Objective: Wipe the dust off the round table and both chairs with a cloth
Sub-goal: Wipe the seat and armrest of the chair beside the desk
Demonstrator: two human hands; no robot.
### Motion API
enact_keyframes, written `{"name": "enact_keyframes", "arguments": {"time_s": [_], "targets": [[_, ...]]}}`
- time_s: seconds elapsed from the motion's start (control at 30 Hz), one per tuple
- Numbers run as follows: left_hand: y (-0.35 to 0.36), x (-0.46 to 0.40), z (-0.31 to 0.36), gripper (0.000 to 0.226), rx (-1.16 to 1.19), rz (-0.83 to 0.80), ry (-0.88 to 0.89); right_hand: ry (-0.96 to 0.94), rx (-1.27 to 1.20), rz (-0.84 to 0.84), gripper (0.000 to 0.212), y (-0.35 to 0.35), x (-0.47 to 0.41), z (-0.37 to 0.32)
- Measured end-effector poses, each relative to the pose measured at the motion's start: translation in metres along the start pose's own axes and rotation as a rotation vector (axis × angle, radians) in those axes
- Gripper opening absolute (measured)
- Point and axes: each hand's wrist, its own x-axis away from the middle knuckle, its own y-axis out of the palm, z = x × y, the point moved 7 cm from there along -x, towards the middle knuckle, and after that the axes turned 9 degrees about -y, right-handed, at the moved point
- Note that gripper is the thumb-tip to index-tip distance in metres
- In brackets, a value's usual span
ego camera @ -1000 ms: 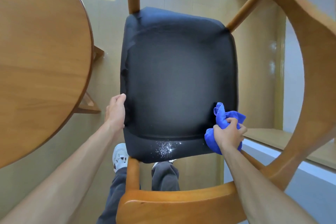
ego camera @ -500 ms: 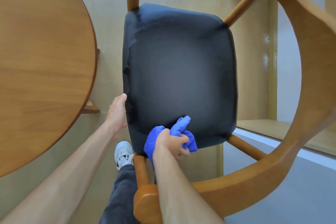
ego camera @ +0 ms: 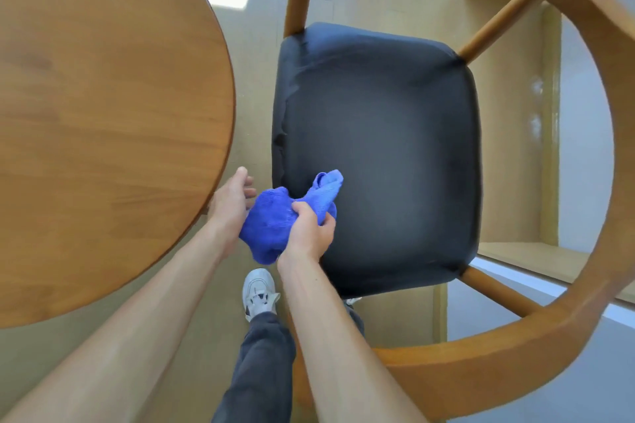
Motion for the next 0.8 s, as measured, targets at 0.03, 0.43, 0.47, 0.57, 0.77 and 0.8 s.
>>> {"name": "enact_keyframes", "arguments": {"time_s": [0.03, 0.43, 0.47, 0.57, 0.77, 0.8], "targets": [[0.004, 0.006, 0.003, 0.042, -0.028, -0.011, 0.014, -0.070, -0.024, -0.065, 0.024, -0.003, -0.001, -0.020], [0.089, 0.074, 0.028, 0.033, -0.071, -0.477, 0.024, -0.104, -0.600, -0.833, 0.043, -0.023, 0.008, -0.158], [0.096, 0.080, 0.032, 0.036, -0.027, -0.526, 0.023, -0.098, -0.612, -0.854, 0.044, -0.026, 0.010, -0.161], [0.107, 0.097, 0.044, 0.044, 0.083, -0.691, 0.037, -0.074, -0.606, -0.863, 0.046, -0.037, 0.011, -0.163], [0.101, 0.114, 0.072, 0.005, -0.115, -0.557, 0.297, -0.139, -0.501, -0.820, 0.032, -0.064, 0.005, -0.179], [0.100, 0.116, 0.076, 0.010, -0.113, -0.533, 0.331, -0.148, -0.458, -0.837, 0.029, -0.067, 0.005, -0.183]]}}
